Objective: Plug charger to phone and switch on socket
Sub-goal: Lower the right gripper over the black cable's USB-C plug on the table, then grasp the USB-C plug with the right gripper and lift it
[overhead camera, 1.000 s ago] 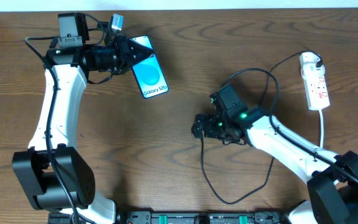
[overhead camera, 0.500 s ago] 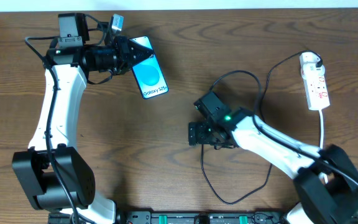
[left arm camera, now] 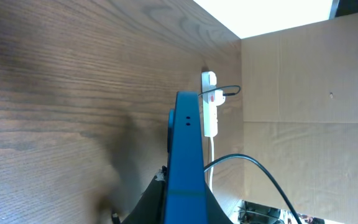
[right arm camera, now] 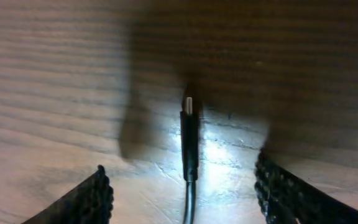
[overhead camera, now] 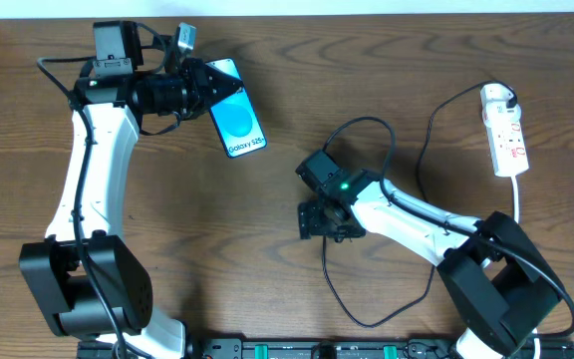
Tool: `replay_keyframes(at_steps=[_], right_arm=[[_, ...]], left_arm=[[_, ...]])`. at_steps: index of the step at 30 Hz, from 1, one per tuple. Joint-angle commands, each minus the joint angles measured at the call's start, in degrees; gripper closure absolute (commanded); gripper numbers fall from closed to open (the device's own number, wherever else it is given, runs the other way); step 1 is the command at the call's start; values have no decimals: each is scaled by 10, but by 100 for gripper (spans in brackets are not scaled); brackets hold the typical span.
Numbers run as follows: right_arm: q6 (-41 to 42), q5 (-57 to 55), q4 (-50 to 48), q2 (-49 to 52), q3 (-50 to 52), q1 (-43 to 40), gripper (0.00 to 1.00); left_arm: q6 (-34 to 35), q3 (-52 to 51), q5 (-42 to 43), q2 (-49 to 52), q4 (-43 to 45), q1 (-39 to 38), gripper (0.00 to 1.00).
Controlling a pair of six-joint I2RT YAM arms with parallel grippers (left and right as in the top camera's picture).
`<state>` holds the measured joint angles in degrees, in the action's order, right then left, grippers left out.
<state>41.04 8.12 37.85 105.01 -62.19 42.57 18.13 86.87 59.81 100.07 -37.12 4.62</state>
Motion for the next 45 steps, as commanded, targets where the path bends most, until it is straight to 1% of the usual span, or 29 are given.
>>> replay_keyframes(at_steps=[1, 2, 3, 5, 16, 23, 24, 27, 28, 29, 31, 37, 39, 45], right_arm=[[3, -3, 1, 10, -8, 4, 41], [3, -3, 1, 11, -8, 4, 46], [3, -3, 1, 11, -8, 4, 48], [3, -6, 0, 11, -8, 4, 51], [17, -46, -14, 11, -8, 2, 52], [17, -47, -14, 11, -8, 3, 53], [17, -47, -14, 11, -8, 3, 54], [17, -47, -11, 11, -8, 3, 62], [17, -47, -11, 11, -8, 6, 70], [17, -48, -11, 12, -8, 7, 75], [17, -48, -11, 12, -8, 10, 79], [17, -48, -12, 15, -8, 9, 82], [17, -48, -12, 15, -8, 9, 85], [17, -48, -12, 15, -8, 9, 85]], left_arm=[[-5, 3, 10, -2, 0, 2, 93], [-5, 3, 10, -2, 0, 2, 92], [-5, 3, 10, -2, 0, 2, 93], [-5, 3, 10, -2, 0, 2, 92], [-5, 2, 10, -2, 0, 2, 92], [-5, 3, 10, -2, 0, 2, 93], [-5, 3, 10, -2, 0, 2, 93], [-5, 3, 10, -2, 0, 2, 93], [-5, 2, 10, -2, 0, 2, 92], [-5, 3, 10, -2, 0, 2, 93], [-5, 2, 10, -2, 0, 2, 93], [-5, 2, 10, -2, 0, 2, 93], [-5, 3, 10, -2, 0, 2, 93], [-5, 3, 10, -2, 0, 2, 92]])
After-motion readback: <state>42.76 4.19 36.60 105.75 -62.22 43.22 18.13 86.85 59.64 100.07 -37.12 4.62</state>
